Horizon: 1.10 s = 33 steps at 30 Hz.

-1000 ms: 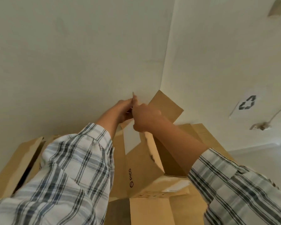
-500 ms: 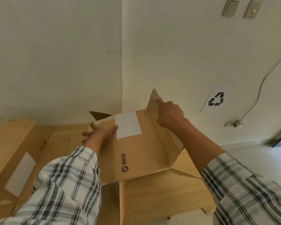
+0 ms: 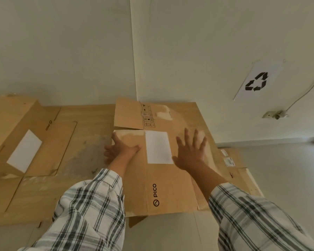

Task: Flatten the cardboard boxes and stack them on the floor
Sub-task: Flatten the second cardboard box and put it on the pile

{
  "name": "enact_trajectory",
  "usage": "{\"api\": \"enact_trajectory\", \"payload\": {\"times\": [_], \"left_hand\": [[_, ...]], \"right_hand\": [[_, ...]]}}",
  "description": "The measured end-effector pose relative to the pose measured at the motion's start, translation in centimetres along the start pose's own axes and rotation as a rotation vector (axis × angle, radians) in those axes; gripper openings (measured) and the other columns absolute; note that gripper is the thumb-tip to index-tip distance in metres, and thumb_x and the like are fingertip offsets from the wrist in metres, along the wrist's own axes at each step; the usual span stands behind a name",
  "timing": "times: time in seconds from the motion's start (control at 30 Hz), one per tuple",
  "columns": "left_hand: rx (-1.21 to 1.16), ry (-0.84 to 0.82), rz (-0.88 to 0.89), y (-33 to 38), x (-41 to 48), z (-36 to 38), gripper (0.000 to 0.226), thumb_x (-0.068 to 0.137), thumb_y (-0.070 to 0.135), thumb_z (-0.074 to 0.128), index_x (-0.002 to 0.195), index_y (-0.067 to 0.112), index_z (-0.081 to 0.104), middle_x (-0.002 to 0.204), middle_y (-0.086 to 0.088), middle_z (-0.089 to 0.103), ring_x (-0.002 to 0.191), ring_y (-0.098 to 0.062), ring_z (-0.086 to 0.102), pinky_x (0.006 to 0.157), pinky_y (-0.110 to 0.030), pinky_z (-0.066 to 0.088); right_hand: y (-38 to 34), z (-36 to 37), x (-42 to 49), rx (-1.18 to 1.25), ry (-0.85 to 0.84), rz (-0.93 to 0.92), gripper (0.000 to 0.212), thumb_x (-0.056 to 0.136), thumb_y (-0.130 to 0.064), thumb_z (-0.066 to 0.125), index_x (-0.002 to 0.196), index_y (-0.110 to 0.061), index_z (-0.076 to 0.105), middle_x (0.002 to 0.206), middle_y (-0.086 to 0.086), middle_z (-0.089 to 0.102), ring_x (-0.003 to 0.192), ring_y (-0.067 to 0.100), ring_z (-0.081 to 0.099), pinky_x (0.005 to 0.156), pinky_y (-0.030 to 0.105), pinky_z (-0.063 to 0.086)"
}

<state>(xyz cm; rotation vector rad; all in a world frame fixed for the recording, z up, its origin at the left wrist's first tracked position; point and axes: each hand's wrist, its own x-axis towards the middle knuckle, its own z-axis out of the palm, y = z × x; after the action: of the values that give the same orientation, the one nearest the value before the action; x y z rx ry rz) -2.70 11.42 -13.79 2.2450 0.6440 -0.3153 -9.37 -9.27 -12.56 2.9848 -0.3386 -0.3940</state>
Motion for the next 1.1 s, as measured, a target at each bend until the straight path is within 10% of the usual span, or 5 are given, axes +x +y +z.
{"api": "enact_trajectory", "payload": {"times": [0.43,0.6,0.73,1.1], "left_hand": [[0.424,0.139,0.048,-6.0,4.2,3.9,0.124,0.066,0.064,0.079,0.156,0.038,-0.003,0.147,-0.017,0.018,0.125,-0.038,0.031,0.102,-0.05,0.029],[0.621,0.021,0.296,-6.3,6.5,5.9,0.102,0.077,0.064,0.07,0.155,0.047,0.007,0.161,-0.009,-0.029,0.148,-0.043,-0.016,0.114,-0.066,0.001],[0.761,-0.167,0.565,-4.2,9.5,7.2,0.084,0.088,0.066,0.054,0.156,0.045,0.01,0.166,0.001,-0.02,0.151,-0.034,-0.02,0.115,-0.065,-0.004],[0.716,-0.405,0.609,-1.4,12.4,10.3,0.077,0.097,0.049,0.054,0.158,0.043,0.006,0.167,0.007,-0.015,0.152,-0.03,-0.017,0.119,-0.06,0.001]], "right_hand": [[-7.3,8.0,4.6,0.197,-0.187,-0.149,0.083,0.091,-0.067,0.043,0.151,-0.047,-0.01,0.162,-0.002,-0.02,0.147,0.04,-0.014,0.104,0.075,0.018],[-8.2,7.6,7.9,0.153,-0.261,-0.149,0.118,0.072,-0.073,0.065,0.153,-0.038,-0.013,0.161,0.0,-0.023,0.146,0.041,-0.018,0.1,0.08,0.016],[-8.6,6.9,11.2,0.126,-0.33,-0.173,0.138,0.06,-0.072,0.077,0.153,-0.033,-0.017,0.161,0.004,-0.026,0.146,0.039,-0.021,0.101,0.081,0.01],[-8.7,8.9,14.2,0.264,-0.316,-0.157,0.104,0.085,-0.063,0.059,0.152,-0.04,-0.017,0.161,0.001,-0.026,0.148,0.026,-0.02,0.113,0.066,0.011]]}}
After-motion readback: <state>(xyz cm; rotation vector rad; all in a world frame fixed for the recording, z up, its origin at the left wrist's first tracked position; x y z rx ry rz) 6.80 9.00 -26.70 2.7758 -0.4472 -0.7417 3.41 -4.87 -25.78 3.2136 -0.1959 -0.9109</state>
